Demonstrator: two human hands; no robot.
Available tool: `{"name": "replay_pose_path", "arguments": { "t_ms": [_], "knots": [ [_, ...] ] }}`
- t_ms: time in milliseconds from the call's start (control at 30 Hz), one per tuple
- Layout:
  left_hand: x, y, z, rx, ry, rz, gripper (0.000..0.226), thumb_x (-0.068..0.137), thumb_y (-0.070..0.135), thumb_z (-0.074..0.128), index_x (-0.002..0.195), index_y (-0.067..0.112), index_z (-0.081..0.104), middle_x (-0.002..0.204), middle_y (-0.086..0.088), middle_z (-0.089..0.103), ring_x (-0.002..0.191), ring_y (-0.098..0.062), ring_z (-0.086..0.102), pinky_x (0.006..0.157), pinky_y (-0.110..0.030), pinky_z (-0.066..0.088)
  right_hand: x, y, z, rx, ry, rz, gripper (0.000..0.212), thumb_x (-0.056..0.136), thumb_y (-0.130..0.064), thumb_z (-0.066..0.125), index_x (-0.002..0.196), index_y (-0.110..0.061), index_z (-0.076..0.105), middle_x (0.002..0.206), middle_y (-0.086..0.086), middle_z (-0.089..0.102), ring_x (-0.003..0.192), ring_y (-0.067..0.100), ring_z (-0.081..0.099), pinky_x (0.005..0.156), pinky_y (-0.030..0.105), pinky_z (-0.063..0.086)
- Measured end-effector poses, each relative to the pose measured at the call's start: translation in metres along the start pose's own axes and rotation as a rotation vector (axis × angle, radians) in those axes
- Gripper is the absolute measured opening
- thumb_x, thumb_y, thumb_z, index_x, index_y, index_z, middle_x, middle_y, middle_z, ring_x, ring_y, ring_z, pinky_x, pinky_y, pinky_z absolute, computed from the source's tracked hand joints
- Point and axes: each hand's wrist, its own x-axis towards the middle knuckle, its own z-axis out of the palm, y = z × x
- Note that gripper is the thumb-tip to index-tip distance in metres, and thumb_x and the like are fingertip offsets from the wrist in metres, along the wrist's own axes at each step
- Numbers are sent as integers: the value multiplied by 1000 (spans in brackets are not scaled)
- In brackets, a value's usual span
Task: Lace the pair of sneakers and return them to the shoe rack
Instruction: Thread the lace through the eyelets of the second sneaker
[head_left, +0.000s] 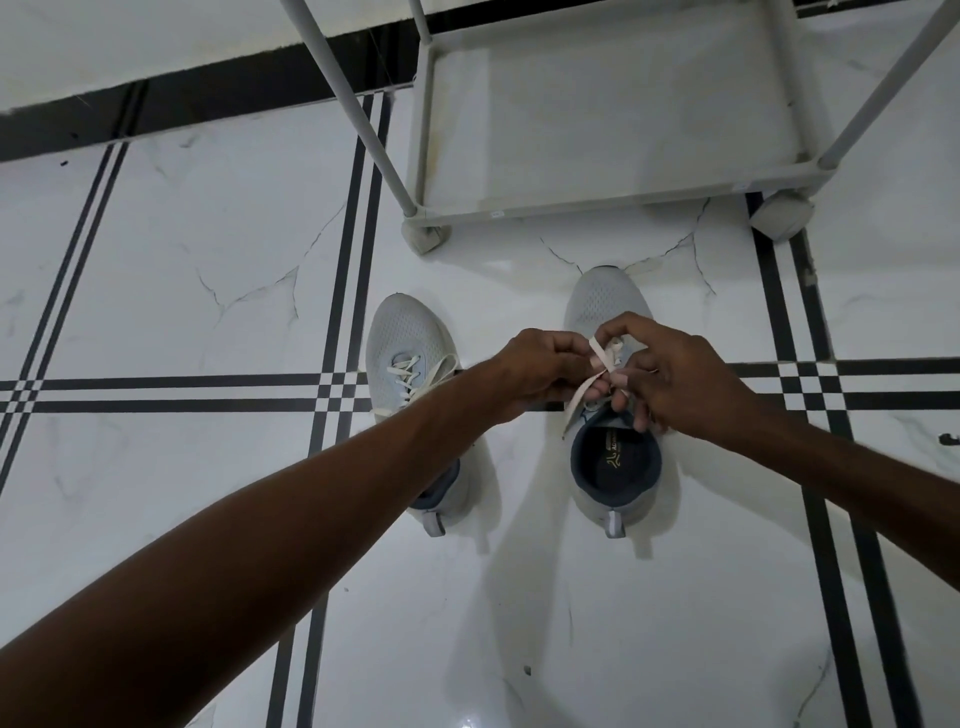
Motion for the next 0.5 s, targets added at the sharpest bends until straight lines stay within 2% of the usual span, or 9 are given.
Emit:
{"name": "replay_pose_path", "arguments": {
  "t_ms": [133,200,300,433,500],
  "knots": [
    [-9,3,2,-71,-134,-49,12,101,14,55,100,10,65,89,-6,69,71,-12,64,74,-23,56,5,1,-4,75,-18,15,23,94,-5,61,104,-25,57,69,12,73,46,27,65,39,28,48],
    [-13,5,4,-88,-182,-80,14,99,22,58,94,13,67,88,-5,66,71,-13,60,73,-24,53,7,4,-6,128,-30,41,21,94,-5,60,105,-22,57,69,14,73,45,24,64,38,27,46],
    [-12,2,9,-50,-93,-52,17,96,26,64,84,15,68,71,1,59,61,-11,51,61,-21,47,10,7,-5,214,-86,72,20,95,-7,62,110,-19,56,73,16,73,49,23,62,41,26,47],
    [-7,2,10,-106,-61,-36,21,99,29,56,105,10,61,67,2,49,57,-10,45,57,-22,41,11,16,-6,381,-138,163,29,95,-6,62,121,-9,49,79,14,68,56,19,58,46,26,47],
    [-8,3,11,-70,-67,-11,25,98,33,57,107,11,62,66,2,50,56,-10,46,57,-23,41,11,20,-10,421,-146,192,31,94,-4,63,121,-2,49,80,14,67,57,19,57,49,26,48]
  ]
}}
